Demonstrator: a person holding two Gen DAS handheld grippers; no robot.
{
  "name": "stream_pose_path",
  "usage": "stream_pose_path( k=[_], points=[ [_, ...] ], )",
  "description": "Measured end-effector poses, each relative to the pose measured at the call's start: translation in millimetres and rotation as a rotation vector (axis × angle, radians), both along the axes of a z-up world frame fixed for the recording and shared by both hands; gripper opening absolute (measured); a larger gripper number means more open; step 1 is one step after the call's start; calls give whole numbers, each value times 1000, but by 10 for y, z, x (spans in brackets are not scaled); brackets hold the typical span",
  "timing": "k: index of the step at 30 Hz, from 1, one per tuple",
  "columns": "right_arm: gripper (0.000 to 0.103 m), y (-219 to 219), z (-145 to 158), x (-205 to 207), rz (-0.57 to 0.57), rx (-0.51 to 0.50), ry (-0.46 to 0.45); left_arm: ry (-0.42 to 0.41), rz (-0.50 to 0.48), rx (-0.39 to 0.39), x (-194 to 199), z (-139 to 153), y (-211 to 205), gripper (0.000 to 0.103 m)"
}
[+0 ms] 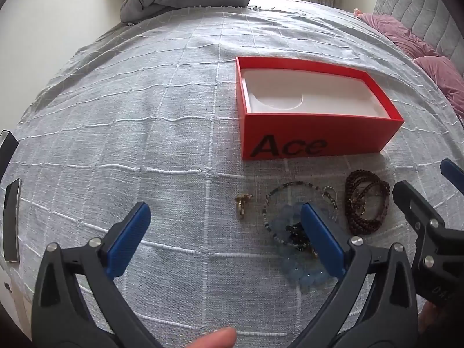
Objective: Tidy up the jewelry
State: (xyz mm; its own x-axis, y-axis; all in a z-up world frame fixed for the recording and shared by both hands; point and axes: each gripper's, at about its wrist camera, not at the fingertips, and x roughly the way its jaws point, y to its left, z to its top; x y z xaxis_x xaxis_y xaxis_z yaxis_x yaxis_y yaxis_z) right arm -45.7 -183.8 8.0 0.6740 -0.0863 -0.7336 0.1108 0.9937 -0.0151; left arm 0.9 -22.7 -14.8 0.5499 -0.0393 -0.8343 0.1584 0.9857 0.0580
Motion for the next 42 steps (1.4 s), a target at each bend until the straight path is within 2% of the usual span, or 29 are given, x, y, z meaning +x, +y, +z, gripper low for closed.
stream_pose_path(
  k=[42],
  points=[
    [103, -5, -58, 3, -3, 36, 20, 10, -4, -10, -6, -32, 1, 102]
  ],
)
